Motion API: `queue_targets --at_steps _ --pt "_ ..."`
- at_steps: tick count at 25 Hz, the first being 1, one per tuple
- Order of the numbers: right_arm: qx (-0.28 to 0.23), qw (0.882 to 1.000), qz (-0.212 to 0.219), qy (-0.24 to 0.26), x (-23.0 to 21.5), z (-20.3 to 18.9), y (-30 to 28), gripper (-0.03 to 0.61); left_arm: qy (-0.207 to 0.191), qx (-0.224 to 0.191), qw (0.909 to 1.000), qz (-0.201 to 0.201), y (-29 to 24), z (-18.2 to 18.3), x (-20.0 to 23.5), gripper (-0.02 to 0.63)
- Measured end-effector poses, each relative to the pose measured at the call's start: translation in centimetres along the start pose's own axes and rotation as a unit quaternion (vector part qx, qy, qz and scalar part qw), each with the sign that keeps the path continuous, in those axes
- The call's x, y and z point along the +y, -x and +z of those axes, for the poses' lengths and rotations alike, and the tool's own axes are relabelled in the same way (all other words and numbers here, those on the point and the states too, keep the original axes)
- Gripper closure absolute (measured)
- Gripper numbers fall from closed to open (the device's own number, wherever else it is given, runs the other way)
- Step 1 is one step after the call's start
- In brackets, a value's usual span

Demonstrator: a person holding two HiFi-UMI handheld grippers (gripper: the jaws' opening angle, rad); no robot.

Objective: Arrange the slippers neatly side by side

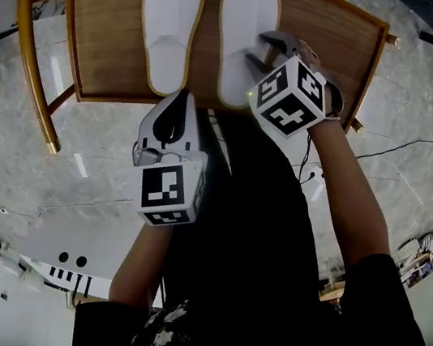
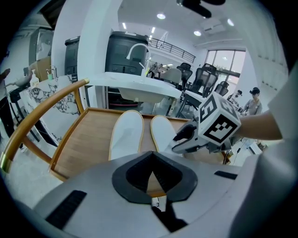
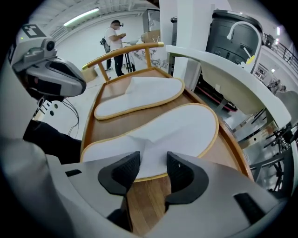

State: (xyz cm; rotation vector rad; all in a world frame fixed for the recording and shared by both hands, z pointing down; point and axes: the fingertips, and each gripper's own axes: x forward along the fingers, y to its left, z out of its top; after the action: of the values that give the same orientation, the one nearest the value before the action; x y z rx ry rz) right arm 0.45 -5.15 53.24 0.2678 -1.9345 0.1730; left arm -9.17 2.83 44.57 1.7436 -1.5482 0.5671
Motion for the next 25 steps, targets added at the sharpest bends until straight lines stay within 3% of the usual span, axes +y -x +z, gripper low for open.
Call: queue_targets --at_steps 25 --pt "-0.043 0.999 -0.011 -0.011 0.7 3.2 -1.3 0.41 0.008 0.004 0.9999 0.009 0.7 -0.9 1.5 0.612"
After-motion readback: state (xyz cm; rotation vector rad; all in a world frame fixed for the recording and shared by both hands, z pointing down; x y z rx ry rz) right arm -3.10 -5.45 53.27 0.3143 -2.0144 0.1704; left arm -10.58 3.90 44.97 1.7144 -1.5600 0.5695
